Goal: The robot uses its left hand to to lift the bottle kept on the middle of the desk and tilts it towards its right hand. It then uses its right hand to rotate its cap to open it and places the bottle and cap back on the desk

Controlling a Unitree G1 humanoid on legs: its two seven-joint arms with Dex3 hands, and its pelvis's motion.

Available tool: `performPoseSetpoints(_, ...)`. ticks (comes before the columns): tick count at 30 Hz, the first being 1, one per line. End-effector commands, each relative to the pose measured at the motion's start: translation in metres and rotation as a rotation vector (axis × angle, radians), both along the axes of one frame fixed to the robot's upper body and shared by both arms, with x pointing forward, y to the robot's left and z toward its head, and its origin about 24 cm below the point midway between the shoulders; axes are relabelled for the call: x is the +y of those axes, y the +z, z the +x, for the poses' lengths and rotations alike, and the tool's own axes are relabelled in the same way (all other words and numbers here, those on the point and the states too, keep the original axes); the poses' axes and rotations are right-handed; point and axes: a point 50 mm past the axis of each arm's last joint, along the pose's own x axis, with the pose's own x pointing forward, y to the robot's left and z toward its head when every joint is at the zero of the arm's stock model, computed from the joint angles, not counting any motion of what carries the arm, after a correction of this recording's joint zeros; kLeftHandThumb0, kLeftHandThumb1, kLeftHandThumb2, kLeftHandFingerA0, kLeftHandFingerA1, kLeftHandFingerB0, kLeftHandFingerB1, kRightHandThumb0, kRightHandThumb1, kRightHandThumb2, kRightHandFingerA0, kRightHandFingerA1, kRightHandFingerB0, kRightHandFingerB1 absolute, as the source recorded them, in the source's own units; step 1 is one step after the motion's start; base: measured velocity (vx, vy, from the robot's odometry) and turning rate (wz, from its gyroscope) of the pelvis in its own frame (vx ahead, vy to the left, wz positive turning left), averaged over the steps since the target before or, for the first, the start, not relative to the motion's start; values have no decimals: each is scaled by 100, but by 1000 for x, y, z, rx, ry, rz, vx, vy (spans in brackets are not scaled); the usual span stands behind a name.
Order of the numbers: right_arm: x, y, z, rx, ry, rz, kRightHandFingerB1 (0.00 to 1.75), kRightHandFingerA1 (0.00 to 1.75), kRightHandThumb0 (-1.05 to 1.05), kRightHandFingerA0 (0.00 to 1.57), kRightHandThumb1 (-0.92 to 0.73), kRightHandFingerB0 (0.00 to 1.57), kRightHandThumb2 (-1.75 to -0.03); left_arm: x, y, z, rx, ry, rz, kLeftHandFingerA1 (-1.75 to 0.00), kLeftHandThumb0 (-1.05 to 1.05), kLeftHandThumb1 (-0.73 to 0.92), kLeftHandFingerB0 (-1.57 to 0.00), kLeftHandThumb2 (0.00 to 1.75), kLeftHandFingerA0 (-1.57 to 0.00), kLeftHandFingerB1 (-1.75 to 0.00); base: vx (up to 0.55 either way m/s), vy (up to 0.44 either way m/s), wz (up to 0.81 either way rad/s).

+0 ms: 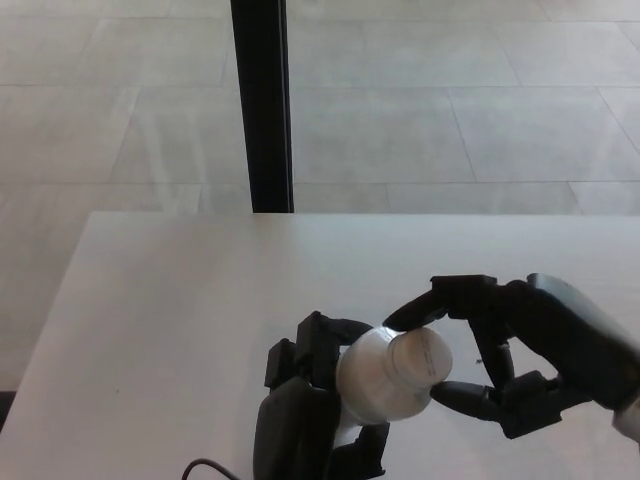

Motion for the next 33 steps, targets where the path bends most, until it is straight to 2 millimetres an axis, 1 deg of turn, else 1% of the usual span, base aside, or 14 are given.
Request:
performPoseSetpoints(1,9,10,-2,-77,85,-86,75,167,-42,104,-56,91,-82,4,-13,-4,59,-1,50,-145,15,63,-103,118,-118,-130,0,0,0)
performPoseSetpoints(9,16,14,-3,-149,120,-83,77,163,-42,107,-54,92,-83,3,-14,-5,57,8,51,-146,8,64,-102,105,-119,-129,0,0,0)
performPoseSetpoints(10,17,15,-3,-166,129,-75,77,164,-41,107,-52,93,-85,2,-14,-5,56,15,54,-175,2,71,-82,93,-89,-147,0,0,0)
performPoseSetpoints(11,18,15,-4,-175,137,-75,78,165,-41,107,-52,94,-87,2,-14,-5,46,17,55,-172,-1,73,-78,83,-93,-126,0,0,0)
performPoseSetpoints(12,19,15,-4,-185,141,-78,85,135,-43,129,-44,88,-102,2,-15,-5,33,18,52,-174,-5,76,-83,84,-89,-132,0,0,0)
performPoseSetpoints(13,20,15,-4,-187,142,-78,85,135,-43,129,-44,88,-102,2,-15,-5,31,19,51,-174,-5,76,-83,84,-89,-132,0,0,0)
performPoseSetpoints(16,24,17,-7,-249,164,-108,86,136,-42,130,-44,88,-102,2,-17,-4,63,31,39,-150,-19,88,-75,79,-89,-103,0,0,0)
performPoseSetpoints(17,25,17,-8,-259,173,-117,86,136,-42,130,-45,87,-102,1,-17,-4,69,35,38,-107,-17,87,-68,79,-81,-83,0,0,0)
performPoseSetpoints(20,26,17,-10,-297,207,-139,85,136,-42,129,-45,86,-102,2,-17,-4,79,39,37,-96,-19,85,-62,77,-83,-74,0,0,0)
performPoseSetpoints(21,26,17,-10,-304,214,-147,81,170,-40,105,-53,90,-85,2,-17,-3,72,45,34,-106,-20,85,-63,77,-86,-77,0,0,0)
performPoseSetpoints(22,26,19,-10,-326,220,-166,81,170,-42,105,-54,91,-84,2,-17,-3,66,45,38,-114,-18,83,-68,77,-91,-82,0,0,0)
performPoseSetpoints(25,25,21,-10,-355,228,-167,86,136,-44,129,-46,86,-102,2,-18,-4,59,37,46,-132,-19,86,-75,76,-95,-92,0,0,0)
performPoseSetpoints(27,22,27,-9,-364,231,-165,87,159,-43,118,-47,93,-87,2,-18,-5,67,31,40,-175,-9,80,-81,88,-93,-148,0,0,0)
performPoseSetpoints(33,17,35,-8,-387,225,-149,84,170,-40,103,-57,88,-81,2,-17,-7,48,7,42,-175,22,61,-80,114,-92,-168,0,0,0)
